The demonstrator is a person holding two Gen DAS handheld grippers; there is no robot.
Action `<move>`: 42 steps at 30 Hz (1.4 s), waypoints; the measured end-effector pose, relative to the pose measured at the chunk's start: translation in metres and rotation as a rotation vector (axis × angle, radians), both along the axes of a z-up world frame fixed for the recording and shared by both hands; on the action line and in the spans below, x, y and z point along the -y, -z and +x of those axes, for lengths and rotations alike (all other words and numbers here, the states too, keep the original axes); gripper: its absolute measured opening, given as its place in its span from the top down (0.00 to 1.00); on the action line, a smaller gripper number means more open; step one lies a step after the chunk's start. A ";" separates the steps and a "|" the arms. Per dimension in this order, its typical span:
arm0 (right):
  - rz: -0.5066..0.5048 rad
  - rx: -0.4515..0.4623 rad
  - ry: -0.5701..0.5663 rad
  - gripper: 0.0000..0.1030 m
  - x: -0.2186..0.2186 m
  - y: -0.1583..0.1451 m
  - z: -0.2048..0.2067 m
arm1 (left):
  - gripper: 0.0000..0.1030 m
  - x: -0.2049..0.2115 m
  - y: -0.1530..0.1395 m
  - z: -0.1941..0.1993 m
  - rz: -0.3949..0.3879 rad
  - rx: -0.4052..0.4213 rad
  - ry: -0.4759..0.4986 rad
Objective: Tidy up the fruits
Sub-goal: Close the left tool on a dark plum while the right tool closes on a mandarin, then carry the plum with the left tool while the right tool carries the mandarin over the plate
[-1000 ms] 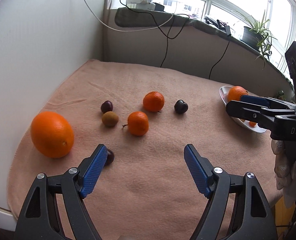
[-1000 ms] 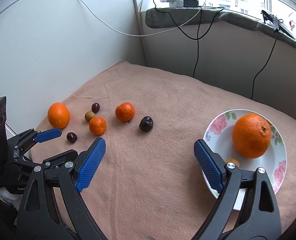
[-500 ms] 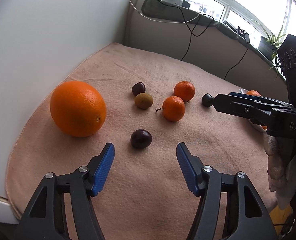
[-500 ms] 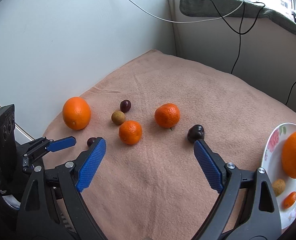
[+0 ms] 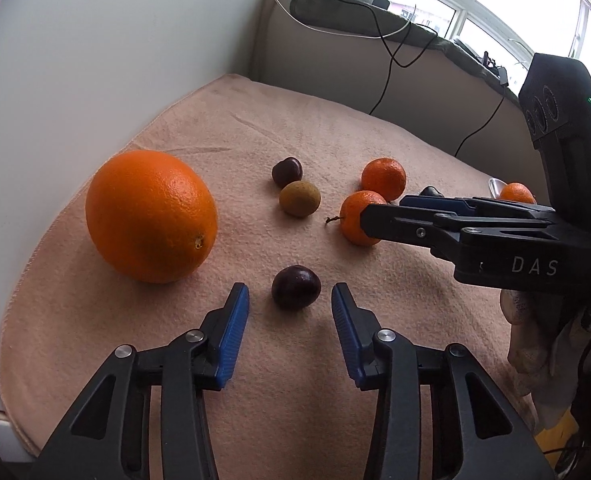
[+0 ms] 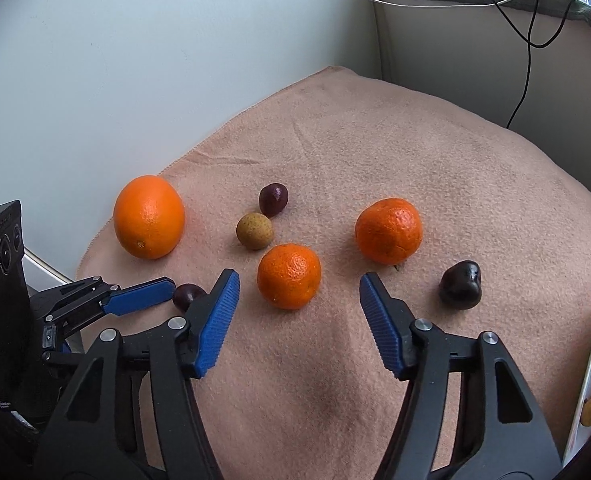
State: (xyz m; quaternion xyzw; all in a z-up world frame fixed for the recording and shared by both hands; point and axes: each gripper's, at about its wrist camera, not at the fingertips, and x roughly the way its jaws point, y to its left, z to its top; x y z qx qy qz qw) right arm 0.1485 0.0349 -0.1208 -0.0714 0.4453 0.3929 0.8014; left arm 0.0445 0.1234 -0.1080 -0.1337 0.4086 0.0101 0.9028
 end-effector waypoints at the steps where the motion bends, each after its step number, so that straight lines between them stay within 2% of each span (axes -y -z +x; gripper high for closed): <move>1: -0.001 -0.002 0.000 0.40 -0.001 0.001 0.002 | 0.61 0.000 0.000 0.001 0.003 0.000 0.000; 6: -0.017 -0.005 0.002 0.43 -0.009 0.006 0.006 | 0.65 0.002 0.001 0.001 0.024 -0.001 0.003; 8: -0.020 -0.012 -0.001 0.49 -0.010 0.008 0.007 | 0.67 0.002 0.001 0.002 0.032 -0.001 0.005; 12: -0.031 -0.011 -0.002 0.51 -0.016 0.012 0.007 | 0.70 0.003 0.002 0.004 0.046 0.000 0.009; 17: -0.034 0.001 -0.011 0.63 -0.018 0.011 0.005 | 0.77 0.005 0.001 0.005 0.055 0.006 0.019; 30: 0.002 0.016 0.033 0.63 0.004 -0.004 -0.003 | 0.77 0.008 -0.010 -0.002 0.028 0.030 0.030; 42: 0.049 0.052 0.122 0.63 0.070 -0.031 -0.018 | 0.77 0.033 -0.030 -0.002 0.009 0.074 0.082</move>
